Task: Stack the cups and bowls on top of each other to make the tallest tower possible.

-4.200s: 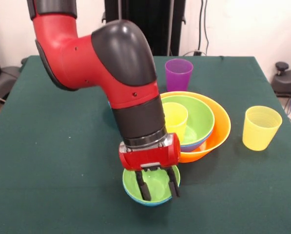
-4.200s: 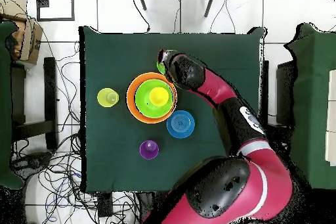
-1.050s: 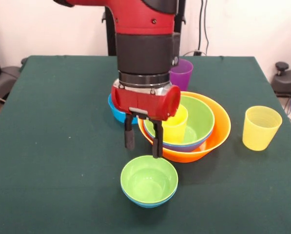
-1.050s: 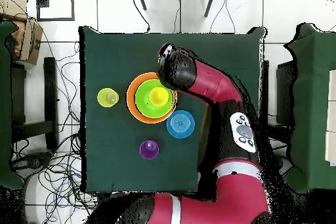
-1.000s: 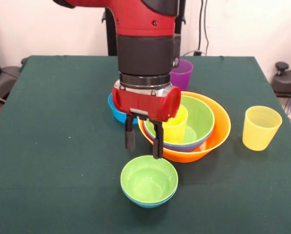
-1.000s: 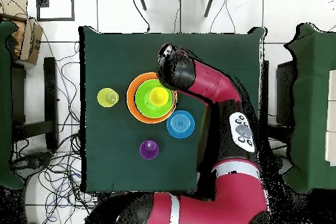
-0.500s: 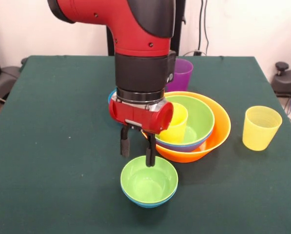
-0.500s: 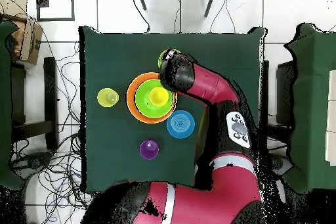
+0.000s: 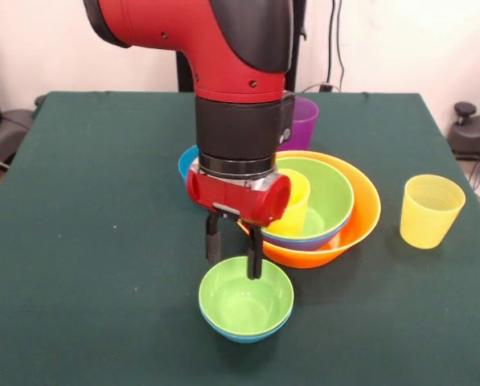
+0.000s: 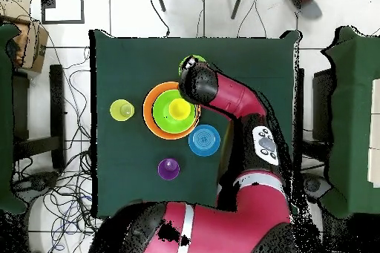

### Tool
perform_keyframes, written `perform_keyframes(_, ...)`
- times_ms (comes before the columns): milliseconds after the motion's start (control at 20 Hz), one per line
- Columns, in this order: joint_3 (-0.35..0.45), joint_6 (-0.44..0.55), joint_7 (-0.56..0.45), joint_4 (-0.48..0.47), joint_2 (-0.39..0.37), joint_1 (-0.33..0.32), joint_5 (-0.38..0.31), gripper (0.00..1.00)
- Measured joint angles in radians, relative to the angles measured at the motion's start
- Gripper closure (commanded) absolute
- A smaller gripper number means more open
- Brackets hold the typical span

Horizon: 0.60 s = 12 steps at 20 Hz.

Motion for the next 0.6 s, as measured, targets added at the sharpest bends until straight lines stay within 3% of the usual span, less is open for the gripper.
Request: perform_keyframes(600,0.000,0.000,0.064,0.000,-0.027,0.047,0.085,0.00)
